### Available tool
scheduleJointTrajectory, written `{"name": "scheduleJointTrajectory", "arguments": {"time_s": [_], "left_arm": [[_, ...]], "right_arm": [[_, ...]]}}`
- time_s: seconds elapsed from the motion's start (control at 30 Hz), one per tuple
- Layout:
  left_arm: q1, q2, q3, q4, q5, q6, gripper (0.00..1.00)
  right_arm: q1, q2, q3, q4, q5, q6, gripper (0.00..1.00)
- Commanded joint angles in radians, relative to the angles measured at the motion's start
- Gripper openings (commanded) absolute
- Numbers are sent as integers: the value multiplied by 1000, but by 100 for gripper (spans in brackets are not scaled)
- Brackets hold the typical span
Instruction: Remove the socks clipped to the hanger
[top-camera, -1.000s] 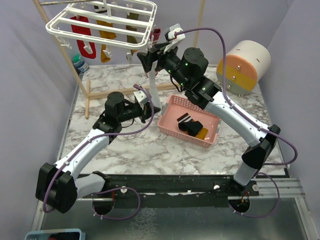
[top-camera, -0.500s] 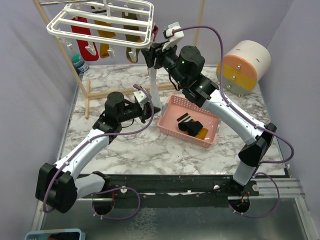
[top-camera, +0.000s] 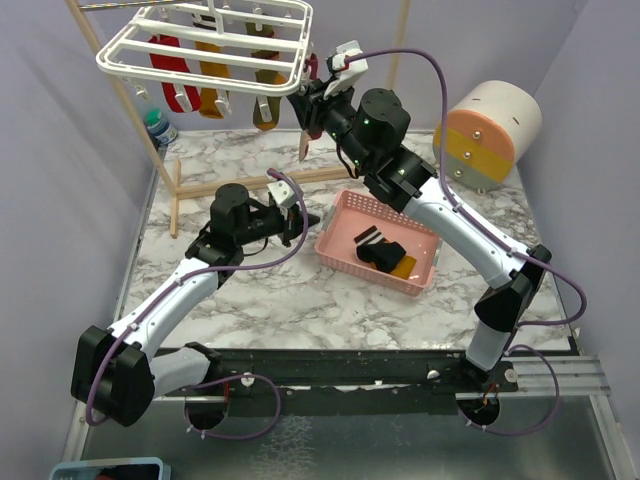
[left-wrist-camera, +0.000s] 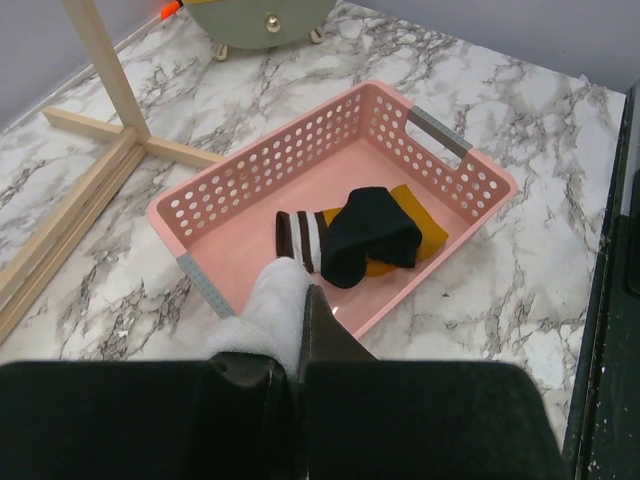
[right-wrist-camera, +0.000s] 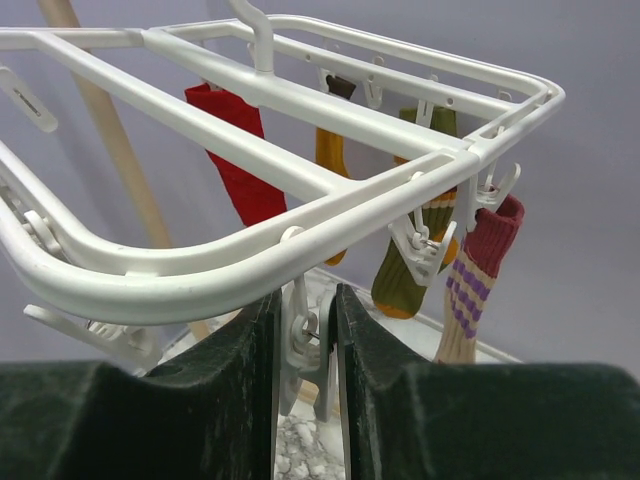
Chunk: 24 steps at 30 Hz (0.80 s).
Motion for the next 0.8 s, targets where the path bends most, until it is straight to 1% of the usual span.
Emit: {"name": "scheduleJointTrajectory", "arguments": {"time_s": [0.0,0.13,0.17,0.27,0.37,0.47,0.53,0.6,0.67,0.77], "left_arm": [[1,-19,41,-52,-34,30,0],[1,-7,72,-103,-40,57,0],[1,-2,84,-111,-38,62,0],[1,23,115,-119,-21,64,0],[1,58,143,-101,1,51,0],[1,108,171,-66,29,28,0],[1,147,192,-41,44,11,0],[-2,189,223,-26,62,0,0],[-11,233,260,-15,84,-10,0],[-45,300,324,-9,101,-10,0]], "right_arm": [[7,14,16,-13,-11,-6,8],[6,1,-1,-22,-19,-5,40],[6,-5,-8,-26,-21,-6,44],[7,-32,-48,-30,-18,-5,51],[6,-79,-116,-26,-10,-6,60],[6,-135,-192,-26,6,-5,64],[6,-185,-258,-18,29,-5,64],[5,-251,-345,5,73,-5,65],[-2,-326,-439,29,142,-31,68],[-38,-437,-534,26,270,-31,71]]}}
